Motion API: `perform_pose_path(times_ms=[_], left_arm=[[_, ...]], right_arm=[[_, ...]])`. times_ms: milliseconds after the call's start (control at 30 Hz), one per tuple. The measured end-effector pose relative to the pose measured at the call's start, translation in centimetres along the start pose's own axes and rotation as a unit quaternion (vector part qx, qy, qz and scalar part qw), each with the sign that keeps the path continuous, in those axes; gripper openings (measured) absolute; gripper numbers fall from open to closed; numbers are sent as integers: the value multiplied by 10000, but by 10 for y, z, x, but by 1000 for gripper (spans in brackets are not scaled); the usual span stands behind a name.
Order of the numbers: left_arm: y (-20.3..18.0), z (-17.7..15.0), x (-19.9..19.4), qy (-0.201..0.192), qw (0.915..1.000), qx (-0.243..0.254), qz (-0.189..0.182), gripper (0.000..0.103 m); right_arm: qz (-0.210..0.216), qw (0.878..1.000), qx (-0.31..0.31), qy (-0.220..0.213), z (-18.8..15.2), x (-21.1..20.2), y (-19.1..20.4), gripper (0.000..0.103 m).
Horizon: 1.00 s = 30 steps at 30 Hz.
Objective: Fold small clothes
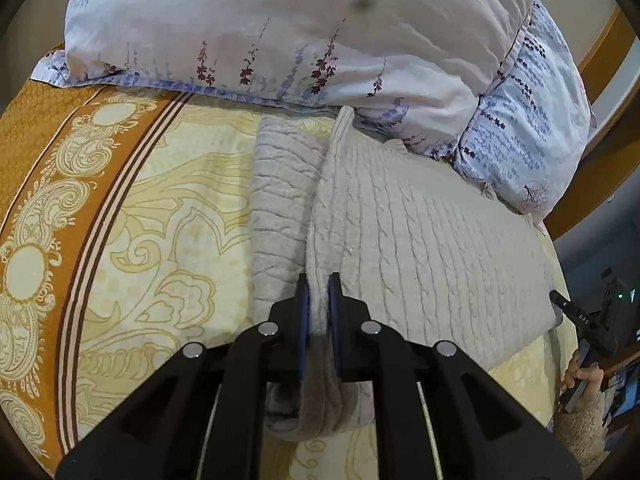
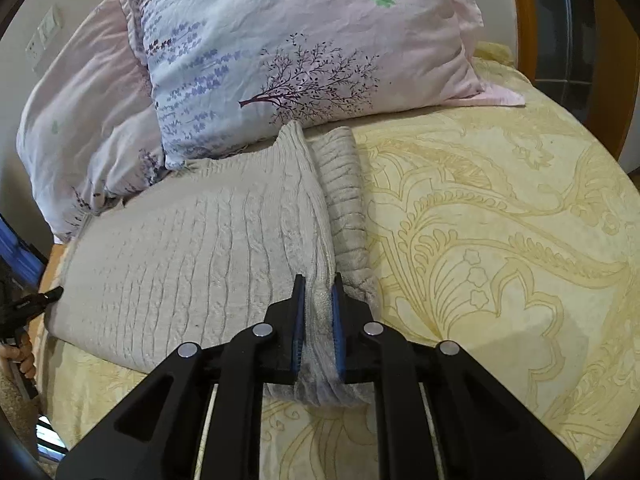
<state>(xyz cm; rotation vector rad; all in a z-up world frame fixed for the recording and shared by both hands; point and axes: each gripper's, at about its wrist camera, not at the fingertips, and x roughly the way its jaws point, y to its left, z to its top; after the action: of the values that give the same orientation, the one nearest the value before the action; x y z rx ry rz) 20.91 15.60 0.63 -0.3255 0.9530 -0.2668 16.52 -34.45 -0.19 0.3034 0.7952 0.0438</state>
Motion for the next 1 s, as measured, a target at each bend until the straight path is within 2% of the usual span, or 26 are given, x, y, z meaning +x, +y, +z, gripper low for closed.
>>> perform_pose_path(times_ms=[67,100,133,200,233,267,400,533,700,767,833,900,1000], left_arm=[[0,0,-3,-10,10000,-48,-58,20],[0,1,-6,-54,9999,-85,-53,28],[0,1,-8,-93,9999,-100,-54,36],[-4,2,-14,-211,9997,-86,-53,44],[-7,3,-15,-242,9997,-39,19,53],[-8,4,-15,-246,9997,-38,72,55],[-7,7,-11,-177,9996,-183,109,57],[-4,6,-10,-192,9993,-297,146,61],[2,8,-10,-198,9986,-486,66,66],[4,9,-9,-203,9985,-503,89,69],[7,10,-8,-212,9980,-602,44,71],[10,13,-5,-204,9969,-751,-80,71],[16,17,1,-161,9938,-1064,-279,71]], right_arm=[[4,10000,56,-9,3,-4,2,22],[-50,9999,67,-111,4,-8,3,32],[-98,9996,37,-262,5,-14,6,37],[-41,9987,-95,-506,7,-22,15,53],[40,9982,-220,-559,8,-24,23,55],[148,9977,-365,-552,10,-24,32,56],[379,9943,-950,-296,13,-9,73,56],[489,9915,-1209,-43,16,11,101,56],[198,9850,-1707,145,6,31,128,61],[-3,9804,-1968,67,-1,34,134,61],[33,9819,-1891,77,1,31,132,61],[243,9862,-1636,103,4,26,126,64],[274,9861,-1632,131,4,27,126,66]])
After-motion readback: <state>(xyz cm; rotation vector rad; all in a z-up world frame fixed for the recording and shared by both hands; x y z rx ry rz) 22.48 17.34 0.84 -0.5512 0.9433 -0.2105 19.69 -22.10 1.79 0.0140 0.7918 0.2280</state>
